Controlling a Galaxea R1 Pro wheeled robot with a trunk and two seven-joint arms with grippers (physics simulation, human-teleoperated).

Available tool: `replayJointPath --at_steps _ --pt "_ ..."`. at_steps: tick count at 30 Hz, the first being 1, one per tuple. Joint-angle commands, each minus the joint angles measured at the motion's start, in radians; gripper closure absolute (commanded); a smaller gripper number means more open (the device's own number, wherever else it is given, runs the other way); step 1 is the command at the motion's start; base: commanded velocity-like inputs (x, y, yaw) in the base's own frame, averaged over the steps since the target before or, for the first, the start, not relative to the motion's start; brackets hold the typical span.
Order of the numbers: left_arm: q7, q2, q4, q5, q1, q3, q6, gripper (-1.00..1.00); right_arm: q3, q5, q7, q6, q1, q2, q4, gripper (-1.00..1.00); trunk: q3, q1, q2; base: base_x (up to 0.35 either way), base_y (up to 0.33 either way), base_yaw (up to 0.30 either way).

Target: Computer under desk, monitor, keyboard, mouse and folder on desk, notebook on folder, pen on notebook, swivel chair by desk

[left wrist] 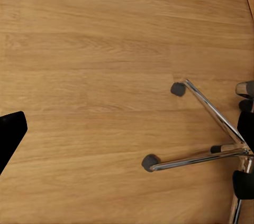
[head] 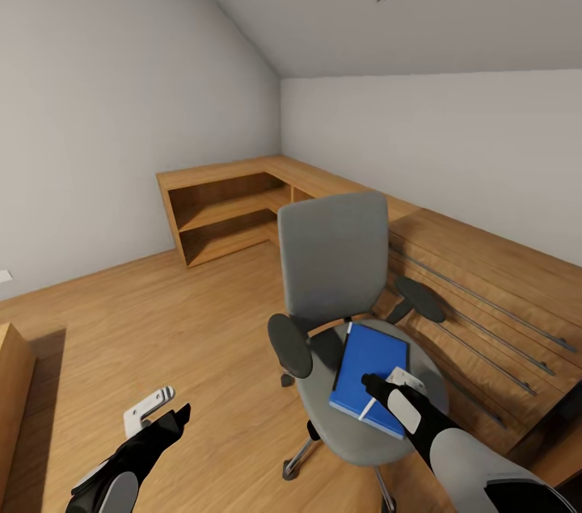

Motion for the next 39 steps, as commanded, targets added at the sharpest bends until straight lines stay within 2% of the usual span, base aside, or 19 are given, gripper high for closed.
replayJointPath --at_steps 1,9,12,17,33,34,39 --pt "0.007 -0.001 -0.002 0.011 0.0 0.001 0.003 -1.0 0.0 -0.012 -0.007 0.005 0.001 -0.001 0.016 -1.0 -0.001 0.0 0.0 0.0 0.0 0.0" --pt "0.008 -0.001 -0.002 0.01 0.0 -0.02 0.003 -1.0 0.002 -0.012 -0.007 0.006 0.001 -0.005 0.016 -1.0 -0.001 0.0 0.0 0.0 0.0 0.0" --pt "0.008 -0.001 -0.002 0.01 0.0 -0.02 0.002 -1.0 0.002 -0.012 -0.007 0.006 0.001 -0.005 0.016 -1.0 -0.001 0.0 0.0 0.0 0.0 0.0" --pt "0.008 -0.001 -0.002 0.01 0.0 -0.02 0.002 -1.0 0.002 -0.012 -0.007 0.005 0.001 -0.005 0.016 -1.0 -0.017 0.019 -0.035 0.0 0.0 0.0" --pt "0.008 -0.001 -0.002 0.01 0.0 -0.02 0.002 -1.0 0.002 -0.012 -0.007 0.005 0.001 -0.005 0.016 -1.0 -0.017 0.019 -0.035 0.0 0.0 0.0" --pt "0.008 -0.001 -0.002 0.01 0.0 -0.02 0.002 -1.0 0.002 -0.012 -0.007 0.005 0.001 -0.005 0.016 1.0 -0.017 0.019 -0.035 0.0 0.0 0.0" --pt "0.008 -0.001 -0.002 0.011 0.0 -0.02 0.002 -1.0 0.002 -0.012 -0.007 0.005 0.001 -0.005 0.016 1.0 -0.017 0.019 -0.035 0.0 0.0 0.0"
